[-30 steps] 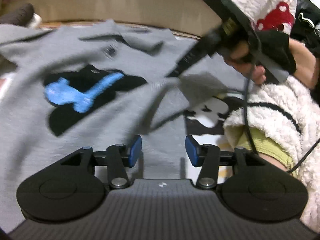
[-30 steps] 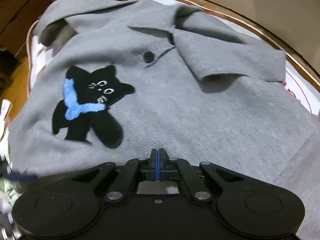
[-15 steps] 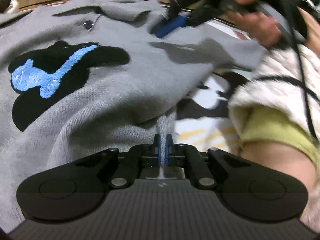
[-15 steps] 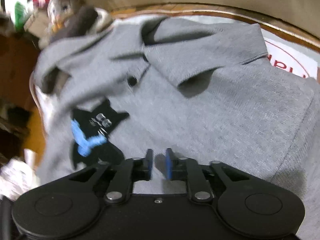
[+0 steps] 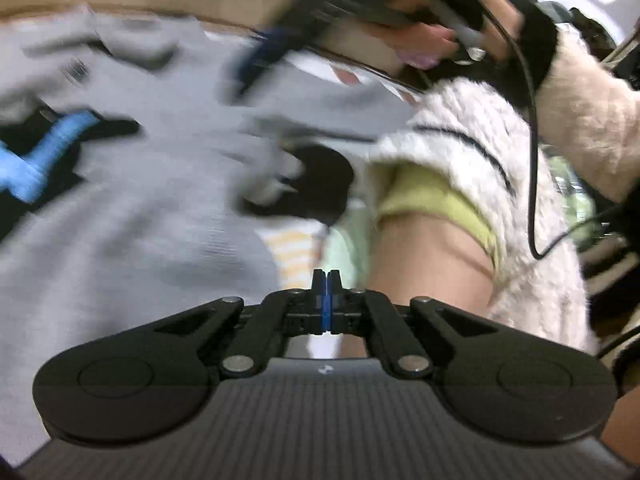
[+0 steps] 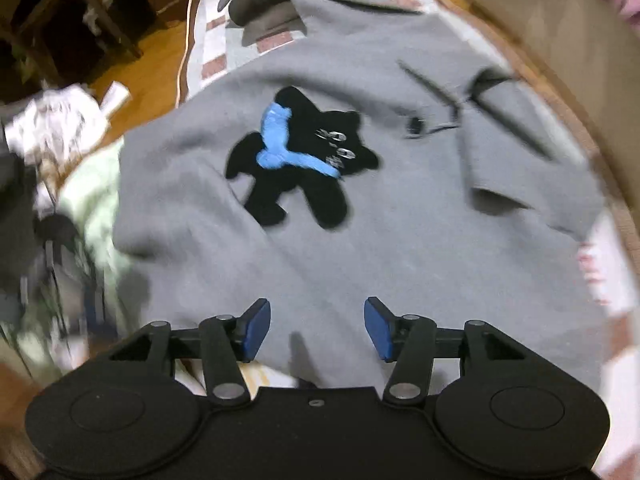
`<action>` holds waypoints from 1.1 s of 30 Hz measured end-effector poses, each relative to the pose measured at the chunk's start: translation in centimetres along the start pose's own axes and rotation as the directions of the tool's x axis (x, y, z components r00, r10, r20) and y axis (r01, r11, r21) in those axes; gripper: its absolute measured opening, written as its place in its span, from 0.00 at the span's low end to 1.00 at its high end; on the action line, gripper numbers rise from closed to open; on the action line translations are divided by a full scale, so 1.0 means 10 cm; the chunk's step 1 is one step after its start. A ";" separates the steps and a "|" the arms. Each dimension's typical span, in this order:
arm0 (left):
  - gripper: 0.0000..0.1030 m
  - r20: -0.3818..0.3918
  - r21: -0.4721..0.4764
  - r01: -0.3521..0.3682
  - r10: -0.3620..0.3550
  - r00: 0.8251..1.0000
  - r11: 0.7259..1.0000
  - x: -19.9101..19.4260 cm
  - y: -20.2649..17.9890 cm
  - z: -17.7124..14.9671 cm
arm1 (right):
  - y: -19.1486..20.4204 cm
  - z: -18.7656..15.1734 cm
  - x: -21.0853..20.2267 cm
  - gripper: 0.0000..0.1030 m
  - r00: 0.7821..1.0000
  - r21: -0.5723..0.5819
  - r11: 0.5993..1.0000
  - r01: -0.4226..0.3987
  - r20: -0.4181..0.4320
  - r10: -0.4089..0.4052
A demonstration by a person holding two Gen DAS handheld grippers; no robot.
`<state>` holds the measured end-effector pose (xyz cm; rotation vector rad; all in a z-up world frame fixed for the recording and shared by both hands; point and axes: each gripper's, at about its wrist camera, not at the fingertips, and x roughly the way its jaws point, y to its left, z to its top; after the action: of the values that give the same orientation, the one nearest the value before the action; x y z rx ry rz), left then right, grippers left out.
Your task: Fold clothes
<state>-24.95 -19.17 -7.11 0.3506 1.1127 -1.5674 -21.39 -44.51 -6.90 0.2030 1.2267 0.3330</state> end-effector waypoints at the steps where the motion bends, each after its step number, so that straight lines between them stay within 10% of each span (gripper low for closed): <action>1: 0.00 -0.015 -0.018 -0.042 0.041 0.999 0.999 0.06 0.03 -0.04 | -0.01 0.03 0.14 0.56 1.000 0.024 0.999 -0.026 -0.002 0.026; 5: 0.04 -0.002 -0.107 -0.206 0.207 0.978 0.973 -0.04 0.20 -0.26 | -0.03 0.14 0.69 0.56 0.992 0.118 0.985 -0.127 -0.002 0.128; 7: 0.25 -0.010 -0.108 -0.299 0.300 0.954 0.948 -0.23 0.20 -0.39 | -0.03 0.06 0.66 0.56 0.986 0.126 0.978 -0.169 0.040 0.165; 9: 0.46 -0.041 -0.099 -0.404 0.402 0.915 0.910 -0.38 0.18 -0.52 | -0.04 -0.02 0.63 0.56 0.976 0.132 0.968 -0.213 0.082 0.203; 13: 0.47 -0.079 -0.137 -0.549 0.543 0.836 0.824 -0.62 0.27 -0.69 | 0.04 0.05 0.63 0.56 0.919 0.076 0.920 -0.384 0.127 0.373; 16: 0.60 -0.090 -0.214 -0.475 0.467 0.880 0.854 -0.70 0.34 -0.79 | 0.31 0.07 0.68 0.56 0.858 -0.059 0.860 -0.506 0.065 0.509; 19: 0.66 -0.126 -0.274 -0.401 0.381 0.916 0.874 -0.64 0.40 -0.87 | 0.64 0.00 0.79 0.56 0.871 -0.192 0.852 -0.487 -0.037 0.489; 24: 0.65 -0.178 -0.233 -0.467 0.435 0.883 0.853 -0.37 0.49 -0.85 | 1.03 -0.13 1.03 0.56 0.890 -0.313 0.833 -0.456 -0.170 0.424; 27: 0.31 -0.144 -0.296 -0.442 0.417 0.897 0.847 -0.36 0.69 -0.79 | 1.20 -0.18 1.15 0.56 0.907 -0.372 0.828 -0.420 -0.211 0.365; 30: 0.28 -0.063 -0.460 -0.352 0.365 0.929 0.815 -0.48 0.99 -0.74 | 1.34 -0.22 1.26 0.57 0.918 -0.421 0.817 -0.393 -0.235 0.321; 33: 0.13 -0.037 -0.488 -0.353 0.385 0.922 0.798 -0.56 1.10 -0.74 | 1.47 -0.23 1.35 0.57 0.932 -0.473 0.806 -0.357 -0.230 0.279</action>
<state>-15.82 -9.11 -11.87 0.1581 1.2573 -0.9034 -21.65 -26.02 -14.79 -0.0801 1.2076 0.9720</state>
